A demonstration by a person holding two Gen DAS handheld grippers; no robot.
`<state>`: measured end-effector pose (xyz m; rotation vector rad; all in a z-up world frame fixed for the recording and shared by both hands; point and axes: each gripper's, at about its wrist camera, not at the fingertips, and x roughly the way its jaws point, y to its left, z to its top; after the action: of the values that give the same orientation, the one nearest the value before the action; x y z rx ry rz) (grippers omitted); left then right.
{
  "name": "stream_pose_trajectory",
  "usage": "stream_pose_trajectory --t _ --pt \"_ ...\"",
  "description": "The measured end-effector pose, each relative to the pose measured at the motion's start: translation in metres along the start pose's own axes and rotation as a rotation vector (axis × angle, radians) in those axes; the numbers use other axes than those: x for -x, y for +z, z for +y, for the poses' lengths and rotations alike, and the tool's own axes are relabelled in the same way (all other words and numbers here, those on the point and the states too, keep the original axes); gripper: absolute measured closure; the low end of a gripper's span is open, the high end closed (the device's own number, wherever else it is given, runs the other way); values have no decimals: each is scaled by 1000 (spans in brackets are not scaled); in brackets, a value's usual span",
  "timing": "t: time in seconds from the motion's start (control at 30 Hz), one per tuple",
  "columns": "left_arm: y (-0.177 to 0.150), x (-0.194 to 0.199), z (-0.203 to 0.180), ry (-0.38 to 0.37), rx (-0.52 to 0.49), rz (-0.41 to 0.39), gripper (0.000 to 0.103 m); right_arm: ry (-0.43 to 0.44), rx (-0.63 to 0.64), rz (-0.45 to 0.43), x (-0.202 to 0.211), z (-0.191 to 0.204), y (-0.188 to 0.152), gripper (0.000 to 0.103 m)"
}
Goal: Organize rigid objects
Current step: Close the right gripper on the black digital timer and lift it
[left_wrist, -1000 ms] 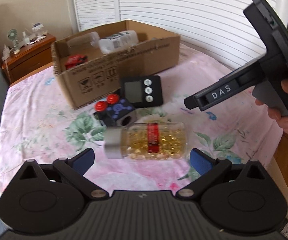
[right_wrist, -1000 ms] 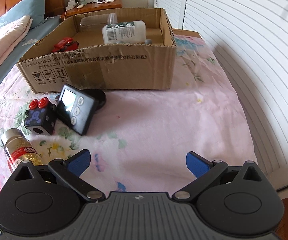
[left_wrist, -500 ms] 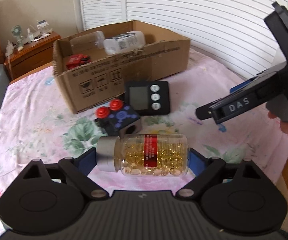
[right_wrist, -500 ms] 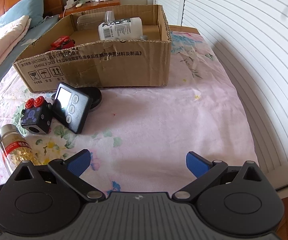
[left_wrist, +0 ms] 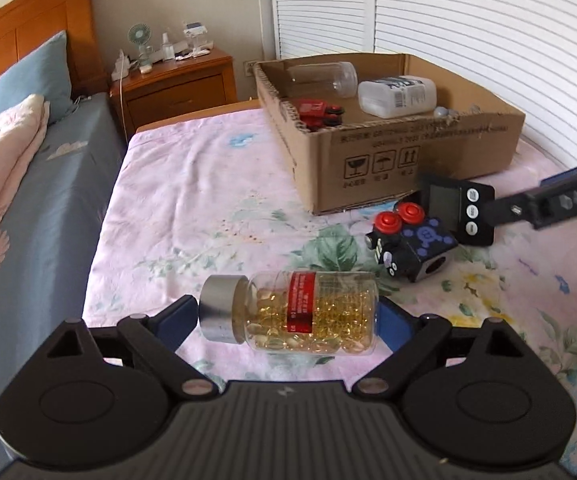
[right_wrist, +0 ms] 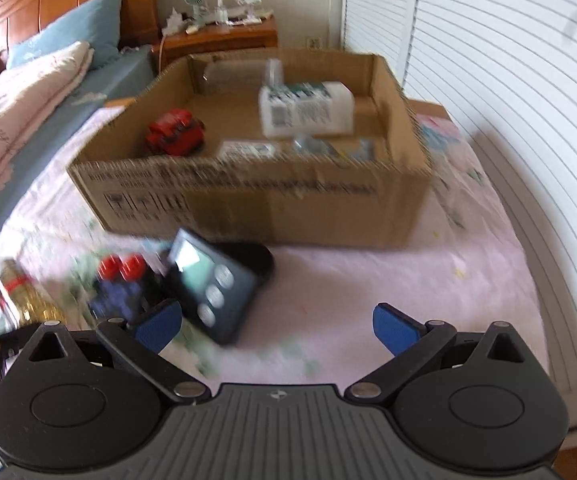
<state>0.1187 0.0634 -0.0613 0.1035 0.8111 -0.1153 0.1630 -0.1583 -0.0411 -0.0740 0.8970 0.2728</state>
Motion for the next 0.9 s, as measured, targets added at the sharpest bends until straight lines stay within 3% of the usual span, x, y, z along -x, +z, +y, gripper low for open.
stream_pose_trajectory --t 0.37,0.9 --pt "-3 7 10 -55 41 -21 9 -58 -33 -24 -41 32 27 0" --pt "-3 6 10 -50 37 -16 8 -116 -89 53 -30 -15 -9 0"
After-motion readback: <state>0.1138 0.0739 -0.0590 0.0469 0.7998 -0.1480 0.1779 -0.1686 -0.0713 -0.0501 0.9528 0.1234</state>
